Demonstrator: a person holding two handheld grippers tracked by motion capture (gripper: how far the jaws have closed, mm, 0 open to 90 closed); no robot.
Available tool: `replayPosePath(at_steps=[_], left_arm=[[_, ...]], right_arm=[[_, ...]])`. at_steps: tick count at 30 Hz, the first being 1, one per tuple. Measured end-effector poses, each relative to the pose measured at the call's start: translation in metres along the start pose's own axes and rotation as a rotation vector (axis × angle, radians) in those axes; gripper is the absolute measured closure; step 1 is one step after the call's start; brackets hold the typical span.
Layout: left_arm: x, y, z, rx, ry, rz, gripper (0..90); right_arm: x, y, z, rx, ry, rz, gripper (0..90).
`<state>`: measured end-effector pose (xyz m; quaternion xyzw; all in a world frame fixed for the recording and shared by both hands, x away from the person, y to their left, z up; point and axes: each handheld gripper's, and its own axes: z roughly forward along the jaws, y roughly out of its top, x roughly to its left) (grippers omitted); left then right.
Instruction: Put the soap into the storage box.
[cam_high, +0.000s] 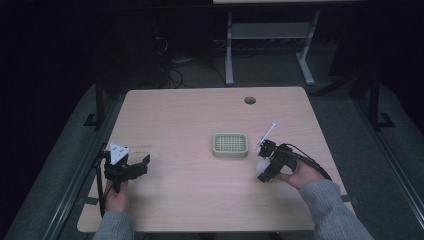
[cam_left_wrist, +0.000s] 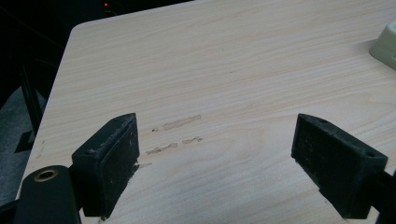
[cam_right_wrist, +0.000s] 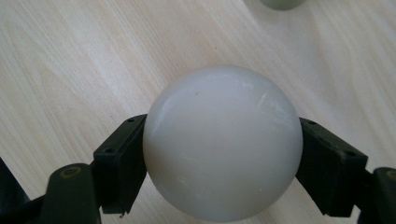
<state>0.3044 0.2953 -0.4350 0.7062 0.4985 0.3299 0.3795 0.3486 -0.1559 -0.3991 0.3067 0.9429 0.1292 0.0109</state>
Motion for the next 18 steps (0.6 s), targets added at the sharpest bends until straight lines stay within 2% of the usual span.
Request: replayPosePath(at_steps=[18], left_arm=[[-0.002,0.0,0.001,-0.001,-0.011,0.004,14.8]], right_arm=[[-0.008,0.027,-0.012,-0.015,0.016,-0.021,22.9]])
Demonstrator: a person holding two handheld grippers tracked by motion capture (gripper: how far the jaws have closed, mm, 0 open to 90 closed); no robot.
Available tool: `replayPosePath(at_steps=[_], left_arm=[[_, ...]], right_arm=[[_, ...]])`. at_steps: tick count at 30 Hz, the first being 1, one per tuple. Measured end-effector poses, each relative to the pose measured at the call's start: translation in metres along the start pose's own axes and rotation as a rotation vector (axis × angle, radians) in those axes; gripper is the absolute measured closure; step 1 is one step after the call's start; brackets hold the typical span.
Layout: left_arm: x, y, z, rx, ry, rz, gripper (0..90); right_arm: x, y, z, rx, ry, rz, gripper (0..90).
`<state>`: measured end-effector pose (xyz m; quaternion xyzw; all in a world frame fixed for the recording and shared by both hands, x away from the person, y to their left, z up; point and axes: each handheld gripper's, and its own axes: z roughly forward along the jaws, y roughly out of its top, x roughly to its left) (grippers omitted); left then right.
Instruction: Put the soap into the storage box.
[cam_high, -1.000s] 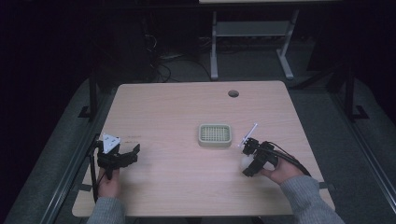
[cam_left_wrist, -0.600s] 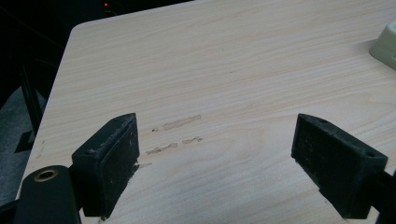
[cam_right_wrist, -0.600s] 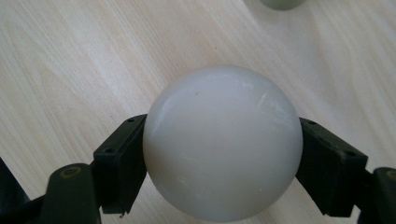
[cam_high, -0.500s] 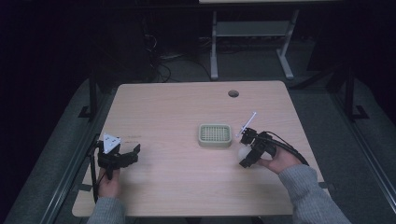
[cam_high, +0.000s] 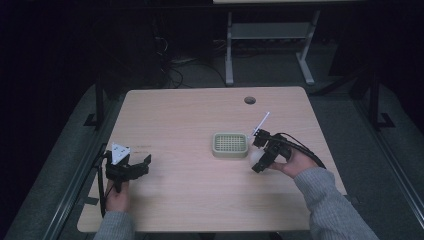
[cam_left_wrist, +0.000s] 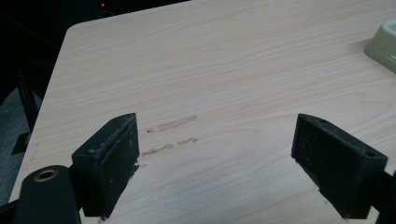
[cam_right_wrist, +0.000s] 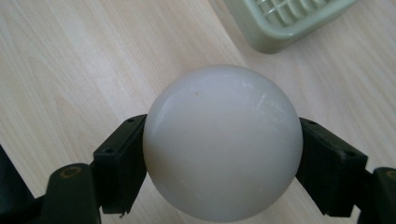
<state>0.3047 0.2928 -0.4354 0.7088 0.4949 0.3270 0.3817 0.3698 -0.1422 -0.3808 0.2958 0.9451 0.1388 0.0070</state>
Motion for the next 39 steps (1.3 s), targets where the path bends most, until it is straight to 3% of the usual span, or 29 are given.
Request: replayPosePath(at_steps=[15,39], left_arm=[[0.0,0.0,0.0,0.004,0.0,0.008,14.8],[0.001,0.0,0.0,-0.002,0.004,0.0,14.8]], right_arm=[[-0.006,0.029,-0.005,0.003,0.017,-0.022,23.0],[-0.012,0.06,-0.012,0.01,0.026,-0.037,22.9]])
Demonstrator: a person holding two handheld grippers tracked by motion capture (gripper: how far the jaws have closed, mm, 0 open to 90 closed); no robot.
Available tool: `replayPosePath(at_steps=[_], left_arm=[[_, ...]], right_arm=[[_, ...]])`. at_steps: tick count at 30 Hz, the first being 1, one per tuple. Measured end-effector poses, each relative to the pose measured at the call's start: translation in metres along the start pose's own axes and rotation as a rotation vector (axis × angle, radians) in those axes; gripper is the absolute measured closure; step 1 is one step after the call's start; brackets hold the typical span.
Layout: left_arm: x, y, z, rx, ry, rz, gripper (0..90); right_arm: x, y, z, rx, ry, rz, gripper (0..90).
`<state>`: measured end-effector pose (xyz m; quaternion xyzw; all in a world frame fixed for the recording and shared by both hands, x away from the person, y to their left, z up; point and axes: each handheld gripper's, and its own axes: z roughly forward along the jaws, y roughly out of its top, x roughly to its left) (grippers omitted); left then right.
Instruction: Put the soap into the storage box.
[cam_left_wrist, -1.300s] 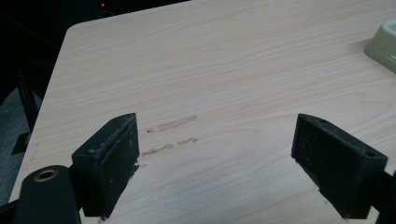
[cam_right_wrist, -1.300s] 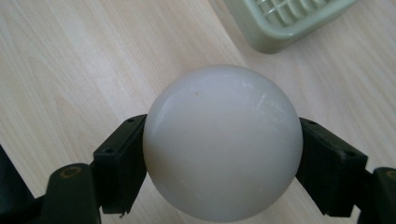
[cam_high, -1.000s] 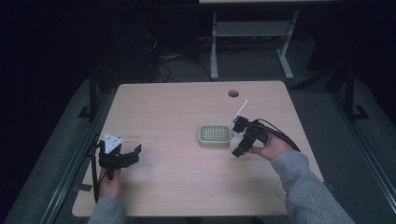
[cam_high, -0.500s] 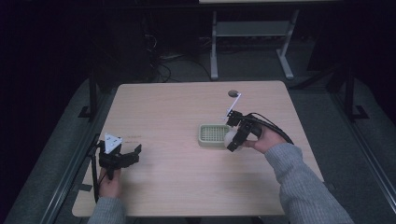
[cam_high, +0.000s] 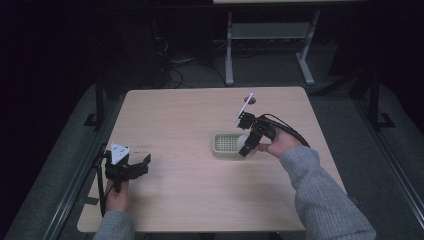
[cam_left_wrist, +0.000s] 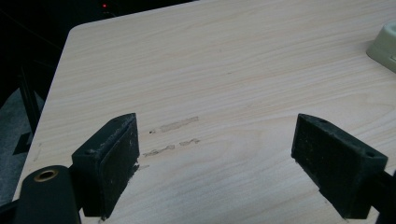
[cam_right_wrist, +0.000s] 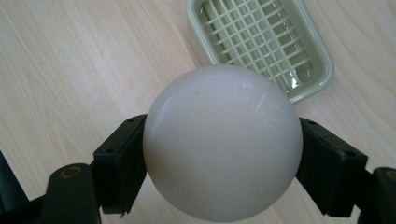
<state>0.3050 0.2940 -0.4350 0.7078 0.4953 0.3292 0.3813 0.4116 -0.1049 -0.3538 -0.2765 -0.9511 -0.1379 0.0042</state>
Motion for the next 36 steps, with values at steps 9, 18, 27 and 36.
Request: replayPosePath(at_steps=[9,18,27,36], left_arm=[[0.001,0.0,0.0,0.001,0.0,-0.004,14.8],[0.001,0.0,-0.001,-0.003,0.002,-0.008,14.9],[0.002,0.0,-0.001,-0.008,0.003,-0.009,14.8],[0.002,0.0,-0.001,-0.006,0.002,-0.008,14.8]], right_arm=[[-0.003,0.011,0.0,0.005,0.004,-0.003,22.9],[-0.006,0.023,0.002,0.004,0.003,-0.006,23.0],[-0.01,0.034,0.01,0.03,-0.004,0.002,22.9],[-0.014,0.045,0.017,0.039,-0.019,-0.002,22.9]])
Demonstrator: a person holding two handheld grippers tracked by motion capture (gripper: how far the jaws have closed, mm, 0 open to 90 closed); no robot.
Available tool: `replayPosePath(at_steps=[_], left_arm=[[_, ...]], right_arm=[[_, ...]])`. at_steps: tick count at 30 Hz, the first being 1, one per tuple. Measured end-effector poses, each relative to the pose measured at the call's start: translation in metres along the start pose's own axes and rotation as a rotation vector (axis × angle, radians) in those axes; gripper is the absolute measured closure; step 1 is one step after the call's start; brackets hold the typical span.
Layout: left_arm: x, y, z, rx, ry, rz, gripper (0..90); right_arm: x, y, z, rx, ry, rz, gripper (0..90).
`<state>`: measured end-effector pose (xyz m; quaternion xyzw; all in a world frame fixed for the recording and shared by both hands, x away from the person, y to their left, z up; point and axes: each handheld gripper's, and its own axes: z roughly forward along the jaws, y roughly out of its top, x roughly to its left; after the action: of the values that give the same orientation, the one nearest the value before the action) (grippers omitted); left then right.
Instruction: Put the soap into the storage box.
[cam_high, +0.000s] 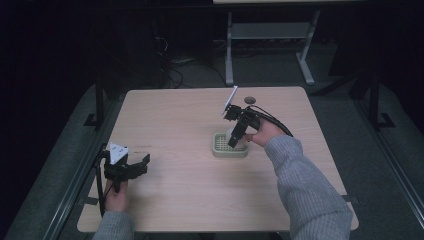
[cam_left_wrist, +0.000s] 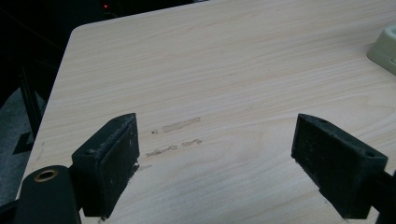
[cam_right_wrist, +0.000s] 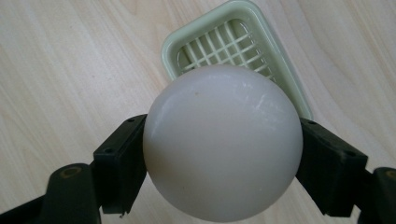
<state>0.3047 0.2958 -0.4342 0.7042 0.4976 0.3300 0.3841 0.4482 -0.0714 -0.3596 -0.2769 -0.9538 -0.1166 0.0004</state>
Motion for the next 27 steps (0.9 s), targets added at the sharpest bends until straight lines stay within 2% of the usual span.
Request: replayPosePath(at_steps=[14,27], left_arm=[[-0.001,0.0,0.0,0.008,-0.002,0.008,14.9],[0.0,0.0,0.0,0.002,-0.002,0.009,14.8]], right_arm=[[-0.009,0.012,0.018,0.023,-0.005,0.028,22.9],[-0.011,0.023,0.034,0.049,-0.007,0.031,22.9]])
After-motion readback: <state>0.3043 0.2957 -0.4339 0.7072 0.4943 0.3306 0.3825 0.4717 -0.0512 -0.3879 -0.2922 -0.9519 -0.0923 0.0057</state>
